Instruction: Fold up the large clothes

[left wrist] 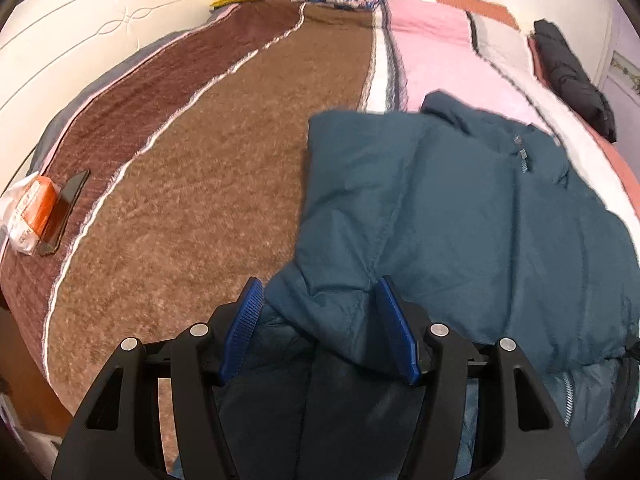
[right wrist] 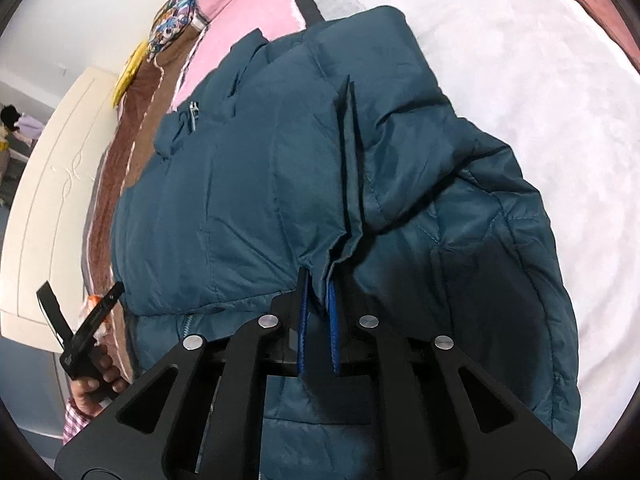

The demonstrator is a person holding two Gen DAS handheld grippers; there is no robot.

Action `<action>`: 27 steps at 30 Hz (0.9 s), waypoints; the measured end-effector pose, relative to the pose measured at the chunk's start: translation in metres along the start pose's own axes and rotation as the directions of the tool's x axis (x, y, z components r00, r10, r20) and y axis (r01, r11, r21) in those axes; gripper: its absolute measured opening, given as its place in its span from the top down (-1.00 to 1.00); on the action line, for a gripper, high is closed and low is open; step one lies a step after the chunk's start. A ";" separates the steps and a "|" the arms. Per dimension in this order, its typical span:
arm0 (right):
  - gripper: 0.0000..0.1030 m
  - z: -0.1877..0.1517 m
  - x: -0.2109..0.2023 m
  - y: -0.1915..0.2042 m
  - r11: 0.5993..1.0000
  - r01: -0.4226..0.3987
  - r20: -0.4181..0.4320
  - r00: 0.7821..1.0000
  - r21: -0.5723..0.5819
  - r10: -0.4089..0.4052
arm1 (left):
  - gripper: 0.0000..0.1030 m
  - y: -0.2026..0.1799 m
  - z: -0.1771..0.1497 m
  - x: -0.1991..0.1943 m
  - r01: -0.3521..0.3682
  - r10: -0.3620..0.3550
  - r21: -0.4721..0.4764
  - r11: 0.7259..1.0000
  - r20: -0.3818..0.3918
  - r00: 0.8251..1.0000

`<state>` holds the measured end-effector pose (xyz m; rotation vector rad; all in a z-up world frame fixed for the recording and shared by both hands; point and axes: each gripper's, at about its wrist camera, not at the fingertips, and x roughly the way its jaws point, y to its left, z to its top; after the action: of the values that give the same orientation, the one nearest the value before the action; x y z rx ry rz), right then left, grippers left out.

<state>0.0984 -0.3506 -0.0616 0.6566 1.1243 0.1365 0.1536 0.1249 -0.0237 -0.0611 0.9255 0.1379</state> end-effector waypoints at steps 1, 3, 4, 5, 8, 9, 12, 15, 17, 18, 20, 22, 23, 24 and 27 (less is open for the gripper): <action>0.59 -0.001 -0.004 -0.001 1.000 0.006 0.009 1.000 -0.005 -0.006 | -0.15 0.003 -0.001 -0.007 0.012 -0.012 0.000 1.000 0.010 1.000; 0.49 -0.003 -0.014 -0.002 0.999 0.019 0.034 0.999 -0.026 -0.019 | -0.15 0.006 -0.004 -0.019 0.027 -0.027 0.005 1.000 0.022 0.999; 0.48 -0.006 -0.021 -0.004 0.999 0.025 0.044 0.999 -0.042 -0.023 | -0.15 0.009 -0.007 -0.025 0.031 -0.031 0.010 0.999 0.028 0.999; 0.46 -0.009 -0.027 -0.005 0.998 0.029 0.051 0.998 -0.053 -0.026 | -0.15 0.012 -0.012 -0.035 0.035 -0.035 0.016 0.999 0.034 0.999; 0.42 -0.021 -0.045 -0.011 0.996 0.036 0.055 0.998 -0.079 -0.032 | -0.15 0.022 -0.022 -0.053 0.045 -0.045 0.022 0.999 0.036 0.998; 0.40 -0.025 -0.049 -0.013 0.996 0.036 0.052 0.998 -0.086 -0.031 | -0.15 0.026 -0.026 -0.059 0.042 -0.043 0.024 0.999 0.038 0.998; 0.33 -0.043 -0.065 -0.020 0.992 0.046 0.025 0.999 -0.115 -0.044 | -0.15 0.038 -0.039 -0.076 0.043 -0.044 0.031 0.999 0.027 0.999; 0.25 -0.062 -0.080 -0.024 0.986 0.069 -0.001 0.998 -0.152 -0.070 | -0.15 0.046 -0.052 -0.092 0.031 -0.032 0.047 0.998 0.025 0.999; 0.18 -0.072 -0.088 -0.027 0.982 0.083 -0.015 0.996 -0.170 -0.086 | -0.15 0.050 -0.061 -0.101 0.038 -0.039 0.060 0.997 0.018 0.999; 0.13 -0.078 -0.093 -0.028 0.980 0.089 -0.028 0.995 -0.180 -0.095 | -0.15 0.051 -0.066 -0.106 0.042 -0.043 0.070 0.997 0.012 0.999; 0.10 -0.088 -0.100 -0.030 0.974 0.100 -0.046 0.993 -0.203 -0.112 | -0.15 0.054 -0.075 -0.113 0.055 -0.054 0.090 0.994 -0.008 0.999; 0.10 -0.098 -0.107 -0.033 0.968 0.115 -0.059 0.990 -0.225 -0.131 | -0.15 0.058 -0.086 -0.119 0.085 -0.081 0.109 0.990 -0.038 0.996; 0.09 -0.103 -0.110 -0.034 0.966 0.121 -0.066 0.988 -0.230 -0.139 | -0.15 0.061 -0.091 -0.122 0.099 -0.095 0.111 0.989 -0.045 0.995; 0.09 -0.108 -0.114 -0.037 0.964 0.129 -0.071 0.986 -0.233 -0.149 | -0.15 0.063 -0.096 -0.125 0.104 -0.099 0.112 0.988 -0.049 0.994; 0.08 -0.121 -0.122 -0.045 0.963 0.139 -0.087 0.983 -0.231 -0.162 | -0.15 0.073 -0.111 -0.133 0.121 -0.113 0.105 0.987 -0.084 0.990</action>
<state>-0.0708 -0.3877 -0.0222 0.3645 1.2357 0.1663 -0.0242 0.1720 0.0166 -0.0193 1.0033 -0.0247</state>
